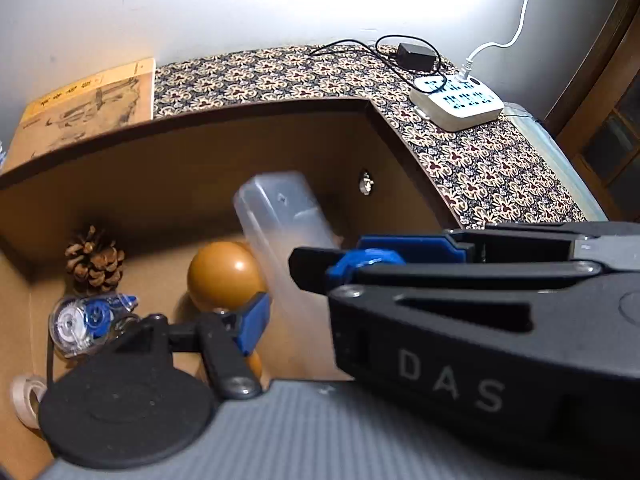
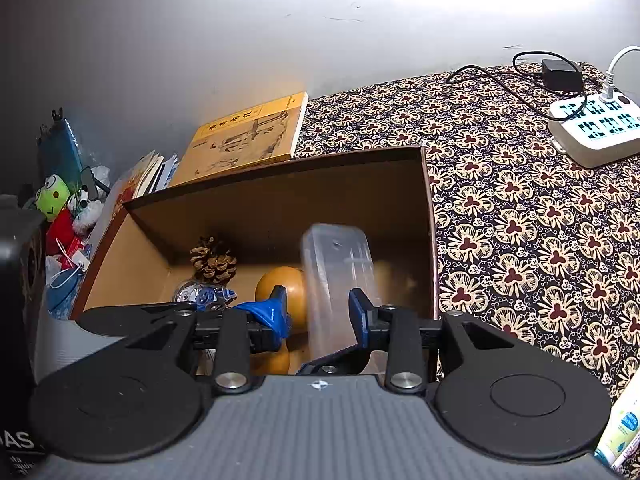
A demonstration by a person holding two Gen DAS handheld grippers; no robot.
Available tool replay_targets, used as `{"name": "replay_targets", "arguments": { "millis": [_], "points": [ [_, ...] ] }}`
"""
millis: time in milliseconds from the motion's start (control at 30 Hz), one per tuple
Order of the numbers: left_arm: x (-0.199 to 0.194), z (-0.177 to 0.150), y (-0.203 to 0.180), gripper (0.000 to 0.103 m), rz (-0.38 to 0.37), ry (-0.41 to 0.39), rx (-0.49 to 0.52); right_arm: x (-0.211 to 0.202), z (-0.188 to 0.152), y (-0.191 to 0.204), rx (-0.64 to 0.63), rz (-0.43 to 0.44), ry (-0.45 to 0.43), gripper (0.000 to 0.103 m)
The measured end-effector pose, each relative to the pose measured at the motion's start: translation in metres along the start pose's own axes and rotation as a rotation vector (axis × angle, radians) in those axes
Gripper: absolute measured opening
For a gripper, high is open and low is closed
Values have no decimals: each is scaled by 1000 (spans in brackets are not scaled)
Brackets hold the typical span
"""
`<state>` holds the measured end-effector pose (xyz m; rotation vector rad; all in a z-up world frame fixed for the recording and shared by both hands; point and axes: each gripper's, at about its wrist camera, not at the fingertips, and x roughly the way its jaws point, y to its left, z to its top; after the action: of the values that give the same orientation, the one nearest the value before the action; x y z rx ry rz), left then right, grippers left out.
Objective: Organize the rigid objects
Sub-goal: 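Lower the clear case into the box and open the right gripper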
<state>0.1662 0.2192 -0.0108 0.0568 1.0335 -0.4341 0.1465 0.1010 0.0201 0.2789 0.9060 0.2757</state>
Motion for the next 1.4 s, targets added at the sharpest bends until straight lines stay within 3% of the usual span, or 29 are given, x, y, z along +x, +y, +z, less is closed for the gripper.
{"name": "replay_targets", "arguments": {
  "millis": [533,1033,1400],
  "points": [
    [6,-1,3,63,26,6,-28,-5,-5,-7,64,22,-75,16],
    [-9,-7,3,70,170,18,-28,-13,-6,-13,124,28,-87,16],
    [-29,-14,6,71,221,-6,-57,-25,-14,-5,90,-6,-89,19]
  ]
}}
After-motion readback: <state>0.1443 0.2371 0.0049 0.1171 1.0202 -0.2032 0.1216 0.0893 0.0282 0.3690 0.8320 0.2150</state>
